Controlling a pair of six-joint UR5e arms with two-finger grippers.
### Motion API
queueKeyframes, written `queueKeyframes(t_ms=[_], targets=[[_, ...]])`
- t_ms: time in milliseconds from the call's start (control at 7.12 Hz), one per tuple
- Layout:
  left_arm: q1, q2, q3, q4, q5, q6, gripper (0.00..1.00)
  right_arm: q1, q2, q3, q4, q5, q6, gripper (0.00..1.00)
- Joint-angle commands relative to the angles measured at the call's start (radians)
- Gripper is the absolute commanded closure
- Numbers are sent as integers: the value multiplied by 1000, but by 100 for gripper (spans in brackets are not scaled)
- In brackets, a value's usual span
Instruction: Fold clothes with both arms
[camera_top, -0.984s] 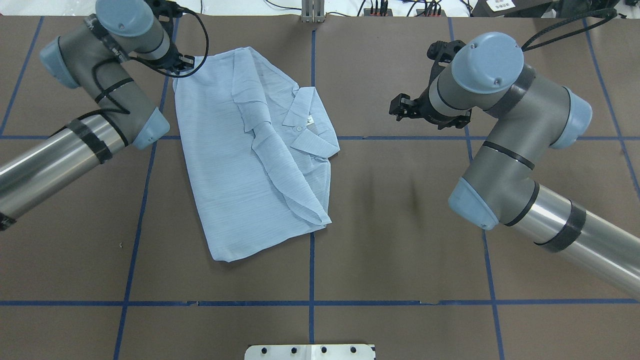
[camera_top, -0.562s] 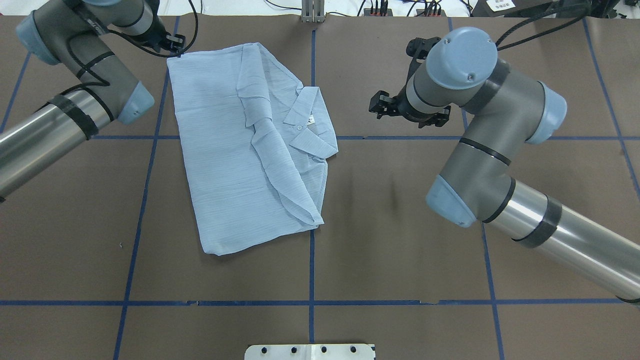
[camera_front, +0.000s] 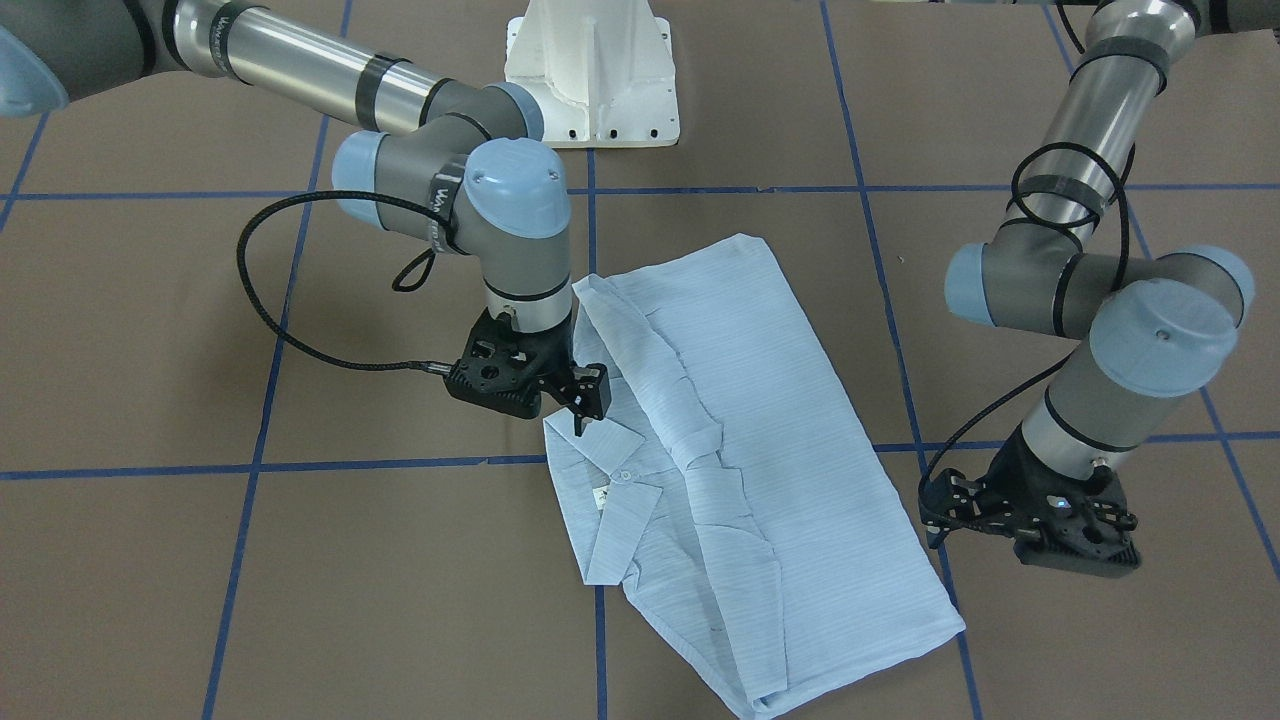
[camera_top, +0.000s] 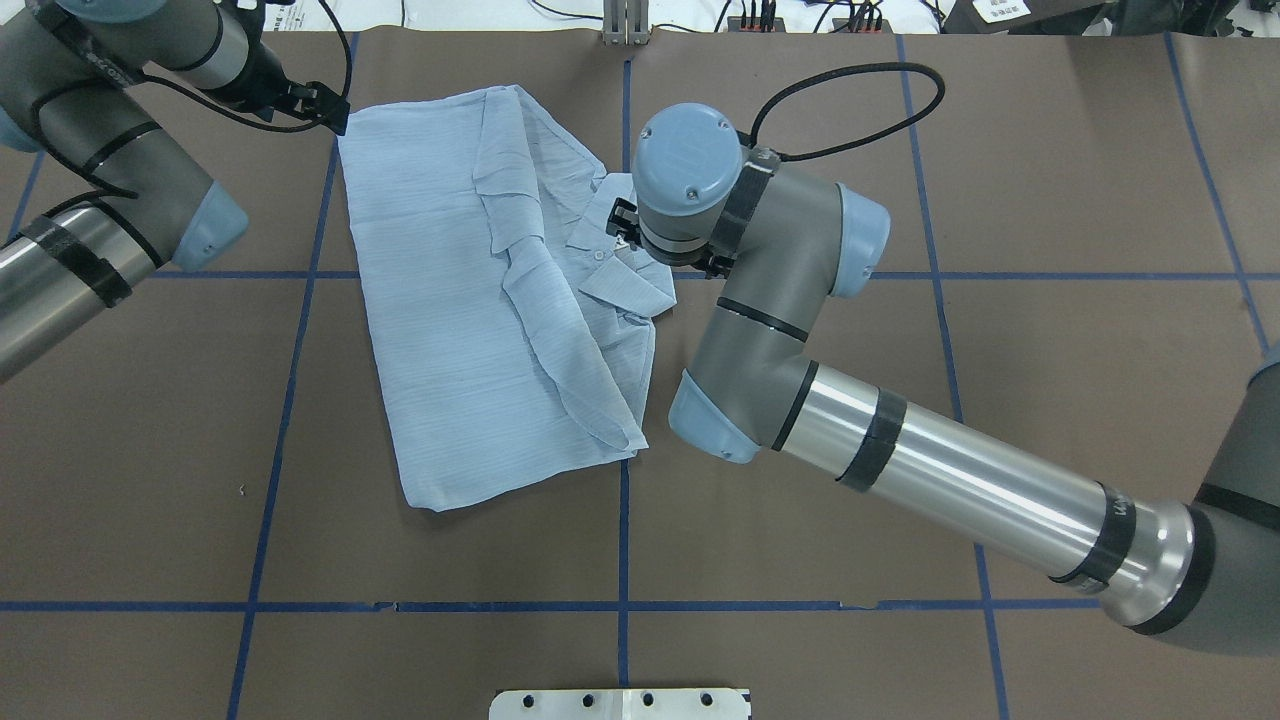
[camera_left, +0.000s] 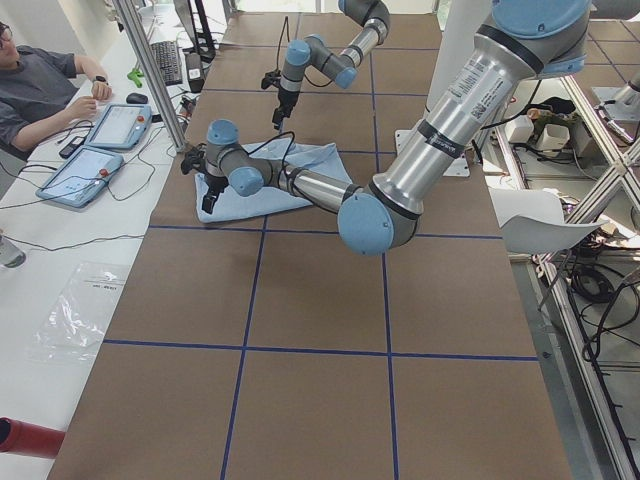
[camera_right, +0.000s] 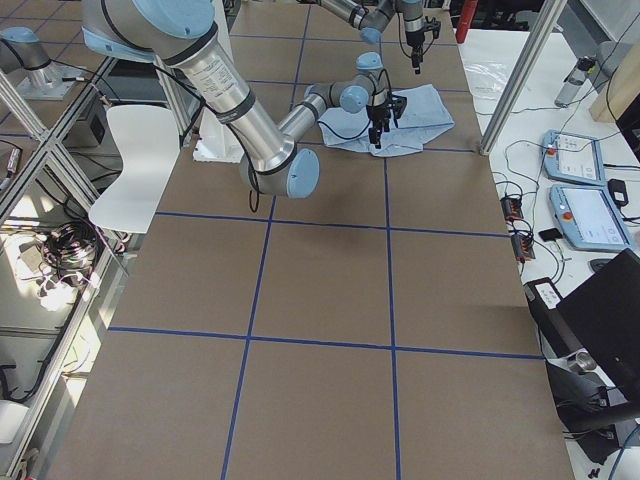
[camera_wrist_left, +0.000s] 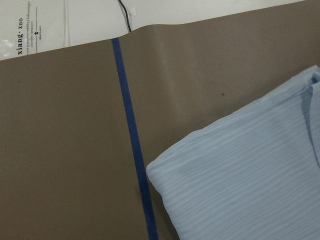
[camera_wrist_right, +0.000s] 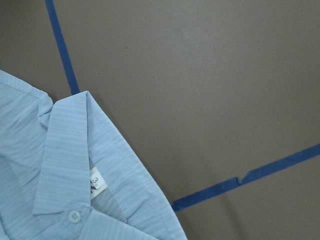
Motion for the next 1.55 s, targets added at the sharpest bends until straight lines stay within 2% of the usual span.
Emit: queueKeyframes(t_ms=[0,141,562,703,843,984,1405], targets=[[6,3,-15,-2,-4,-33,0,-32,21,-106,88,-29,52,10],[10,3,-18,-2,-4,-35,0,-41,15,-108,88,-30,53,15],[14,3,-20,-2,-4,-52,0,-55,2,-107,82,-30,61,17],[14,3,-20,-2,-2,-52,0,-58,2,-107,84,-30,66,27],[14,3,-20,-2,-2,-52,0,-58,4,-107,90,-30,98,79],[12,3,-20,-2,-1,-52,0,-58,8,-105,91,-30,119,100],[14,3,-20,-2,-1,-52,0,-56,-1,-84,91,-27,119,100]])
